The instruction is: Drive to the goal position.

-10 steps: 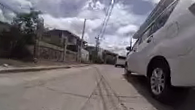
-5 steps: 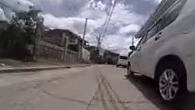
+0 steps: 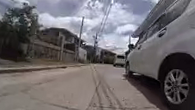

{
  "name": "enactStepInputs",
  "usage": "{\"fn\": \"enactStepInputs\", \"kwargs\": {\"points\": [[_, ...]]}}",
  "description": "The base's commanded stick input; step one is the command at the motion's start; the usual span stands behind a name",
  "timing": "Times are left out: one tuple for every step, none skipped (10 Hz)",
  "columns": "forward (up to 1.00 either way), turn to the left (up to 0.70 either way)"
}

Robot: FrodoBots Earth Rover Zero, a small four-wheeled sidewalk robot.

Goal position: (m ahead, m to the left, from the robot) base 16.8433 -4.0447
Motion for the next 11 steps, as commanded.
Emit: {"fn": "enactStepInputs", "kwargs": {"points": [[0.50, -0.02], [0.50, 0.00], [0.50, 0.00], [0.50, 0.00], [0.50, 0.00], [0.50, 0.00], [0.50, 0.00], [0.50, 0.00], [0.50, 0.00], [0.50, 0.00], [0.50, 0.00]]}}
